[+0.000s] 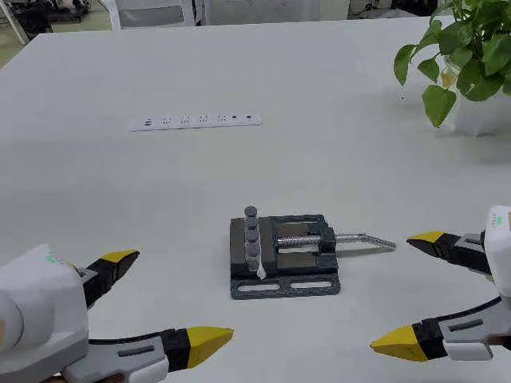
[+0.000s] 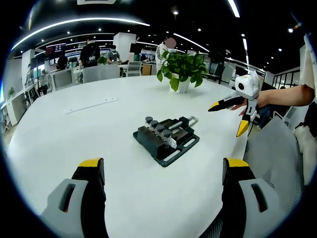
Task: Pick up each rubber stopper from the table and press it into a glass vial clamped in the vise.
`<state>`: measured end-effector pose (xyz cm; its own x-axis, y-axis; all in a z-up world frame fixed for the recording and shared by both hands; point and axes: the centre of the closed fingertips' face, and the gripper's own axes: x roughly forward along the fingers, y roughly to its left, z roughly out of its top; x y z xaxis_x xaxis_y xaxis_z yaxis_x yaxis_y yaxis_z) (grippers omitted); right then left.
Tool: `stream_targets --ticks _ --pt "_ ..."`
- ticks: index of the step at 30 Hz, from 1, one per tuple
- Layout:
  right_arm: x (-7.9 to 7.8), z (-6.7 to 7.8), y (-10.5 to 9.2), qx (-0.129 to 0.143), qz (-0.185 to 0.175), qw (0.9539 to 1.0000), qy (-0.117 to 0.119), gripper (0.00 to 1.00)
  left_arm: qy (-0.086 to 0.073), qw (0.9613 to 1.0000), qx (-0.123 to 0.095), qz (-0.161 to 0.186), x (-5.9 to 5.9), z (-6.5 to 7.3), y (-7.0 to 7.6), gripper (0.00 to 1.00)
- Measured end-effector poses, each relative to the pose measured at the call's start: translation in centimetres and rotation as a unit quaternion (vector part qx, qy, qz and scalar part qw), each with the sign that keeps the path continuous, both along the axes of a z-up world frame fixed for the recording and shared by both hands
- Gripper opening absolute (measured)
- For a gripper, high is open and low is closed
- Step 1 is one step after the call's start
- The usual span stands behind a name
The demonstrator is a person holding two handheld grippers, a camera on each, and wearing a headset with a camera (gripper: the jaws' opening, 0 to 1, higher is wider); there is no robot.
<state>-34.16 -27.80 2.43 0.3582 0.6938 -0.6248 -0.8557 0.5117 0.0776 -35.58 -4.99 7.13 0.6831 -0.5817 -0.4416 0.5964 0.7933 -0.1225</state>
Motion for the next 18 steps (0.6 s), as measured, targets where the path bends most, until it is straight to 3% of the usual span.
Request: stream_targets --ticks 11,18 --pt "-0.2 -0.2 -0.1 0.013 -0.01 0.9999 0.0 0.99 0.019 0.9998 0.006 0.007 -0.9 -0.9 1.0 0.99" --pt "0.1 0.0 0.2 0.02 -0.009 0.9998 -0.003 0.99 0.024 0.9996 0.006 0.013 -1.3 -1.1 1.4 0.99"
